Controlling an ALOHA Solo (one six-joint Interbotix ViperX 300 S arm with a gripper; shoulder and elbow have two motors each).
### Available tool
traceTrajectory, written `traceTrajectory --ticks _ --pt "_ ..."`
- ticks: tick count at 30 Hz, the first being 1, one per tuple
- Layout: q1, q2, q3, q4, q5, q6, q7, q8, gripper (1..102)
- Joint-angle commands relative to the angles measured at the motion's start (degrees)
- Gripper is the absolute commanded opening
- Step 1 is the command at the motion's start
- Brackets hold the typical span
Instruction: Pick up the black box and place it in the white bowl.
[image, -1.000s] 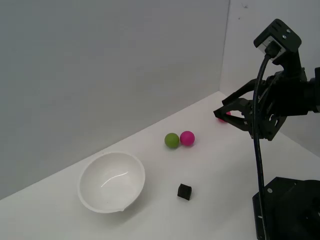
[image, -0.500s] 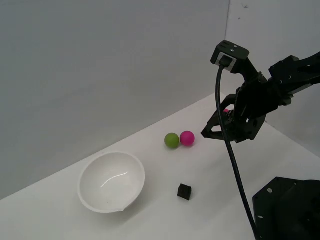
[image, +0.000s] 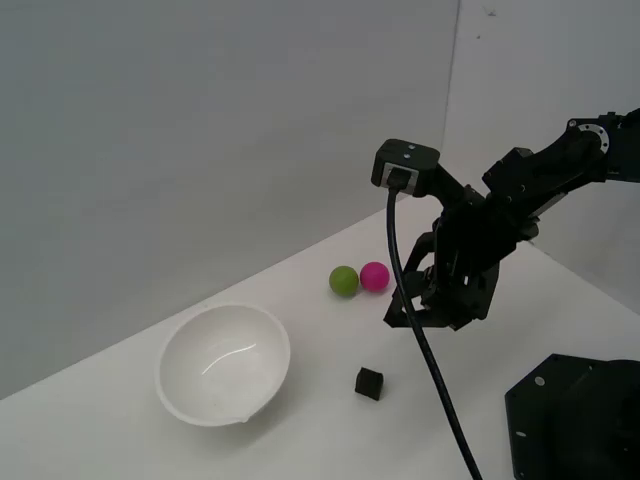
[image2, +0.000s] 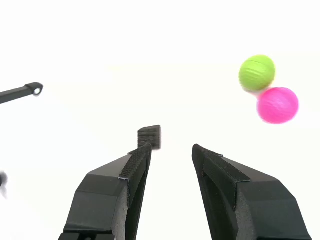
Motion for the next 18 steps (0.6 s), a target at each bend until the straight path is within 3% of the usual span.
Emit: traceTrajectory --ticks 1,14,15,18 --pt "-1.85 -0.97 -0.97 0.09 0.00 -1.14 -0.18 0.79 46" --pt "-7.03 -7.29 -7.38 0.00 0.00 -2.02 -5.89 1.23 48" --pt "-7.03 -7.82 -7.73 0.00 0.00 -2.11 -5.89 1.32 53" --pt "-7.03 -8.96 -9.05 -0.09 -0.18 -2.55 -5.89 1.32 84"
